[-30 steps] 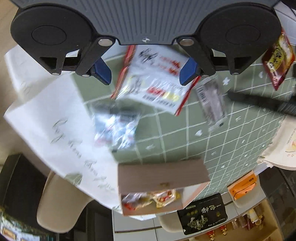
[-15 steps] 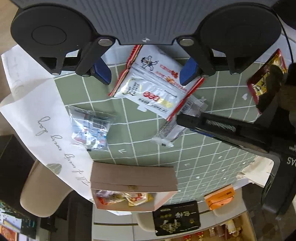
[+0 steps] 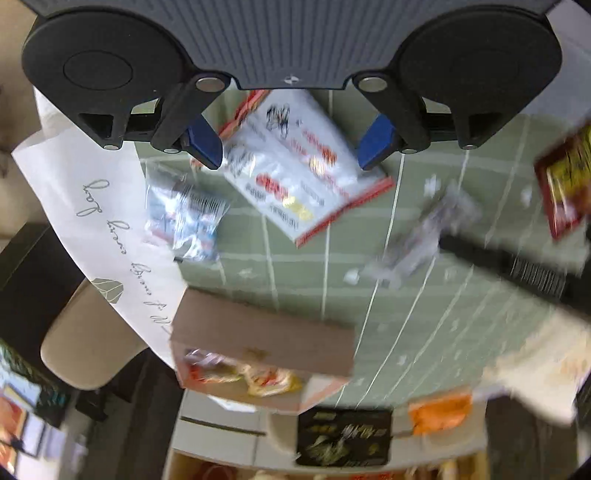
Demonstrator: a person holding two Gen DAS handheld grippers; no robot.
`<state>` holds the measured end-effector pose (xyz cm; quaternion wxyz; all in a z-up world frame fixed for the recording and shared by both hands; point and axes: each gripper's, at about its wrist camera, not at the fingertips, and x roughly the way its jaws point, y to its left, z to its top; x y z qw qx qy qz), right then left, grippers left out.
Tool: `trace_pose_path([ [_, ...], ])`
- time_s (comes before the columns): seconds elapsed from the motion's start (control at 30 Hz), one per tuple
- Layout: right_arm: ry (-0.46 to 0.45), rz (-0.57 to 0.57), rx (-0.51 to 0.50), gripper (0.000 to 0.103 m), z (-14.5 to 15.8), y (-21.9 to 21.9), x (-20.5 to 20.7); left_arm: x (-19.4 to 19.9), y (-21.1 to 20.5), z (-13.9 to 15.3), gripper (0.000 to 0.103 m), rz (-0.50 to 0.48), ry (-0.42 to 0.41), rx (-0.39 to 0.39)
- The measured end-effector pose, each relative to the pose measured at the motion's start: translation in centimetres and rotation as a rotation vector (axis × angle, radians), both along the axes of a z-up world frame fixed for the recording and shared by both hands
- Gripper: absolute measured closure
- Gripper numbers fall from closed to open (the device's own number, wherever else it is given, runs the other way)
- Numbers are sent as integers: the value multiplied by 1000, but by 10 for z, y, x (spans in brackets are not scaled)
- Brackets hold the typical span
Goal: Organize snacks
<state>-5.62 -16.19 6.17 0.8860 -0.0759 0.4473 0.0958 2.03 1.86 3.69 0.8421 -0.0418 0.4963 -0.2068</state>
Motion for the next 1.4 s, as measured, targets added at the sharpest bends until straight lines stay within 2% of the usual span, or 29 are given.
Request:
trace_pose_path([
  [0.1,7,-17,35,22,4,-9,13,3,-17,-2,73,-43,-6,40],
  [0.2,-1,-56,47,22,8,-19,19,9,-33,-6,63,-59,-16,82],
  [0.27,-14,-97,60,22,7,-26,23,13,-43,-6,62,-62,-25,97],
  [0.37,-43,-202,77,22,5,-44,32,17,-57,-8,61,-73,-40,107],
  [0.43,-49,-307,122,22,1,-62,43,19,-64,-9,60,-86,-58,115],
  [0.53,-25,-434,190,22,-8,-87,61,20,-73,-10,59,-113,-86,137],
  [0.6,0,-453,219,22,-16,-94,73,21,-73,-10,58,-118,-88,141],
  [0.67,21,-435,230,21,-22,-92,82,21,-71,-10,58,-122,-89,136],
  [0.77,30,-364,169,22,-22,-73,86,20,-70,-11,58,-130,-96,133],
  [0.83,31,-302,133,28,-22,-57,83,19,-67,-11,58,-131,-97,133],
  [0.93,20,-224,98,28,-23,-39,72,16,-60,-10,57,-126,-96,142],
  [1.07,17,-184,68,28,-22,-31,53,5,-38,-10,55,-105,-95,157],
  [1.13,12,-177,47,28,-22,-32,43,1,-21,-10,56,-80,-84,131],
  [1.27,-15,-178,37,28,-17,-38,28,1,-3,-9,59,-75,-49,44],
  [1.4,-9,-81,97,28,1,-41,6,3,-12,-8,59,-107,-56,71],
])
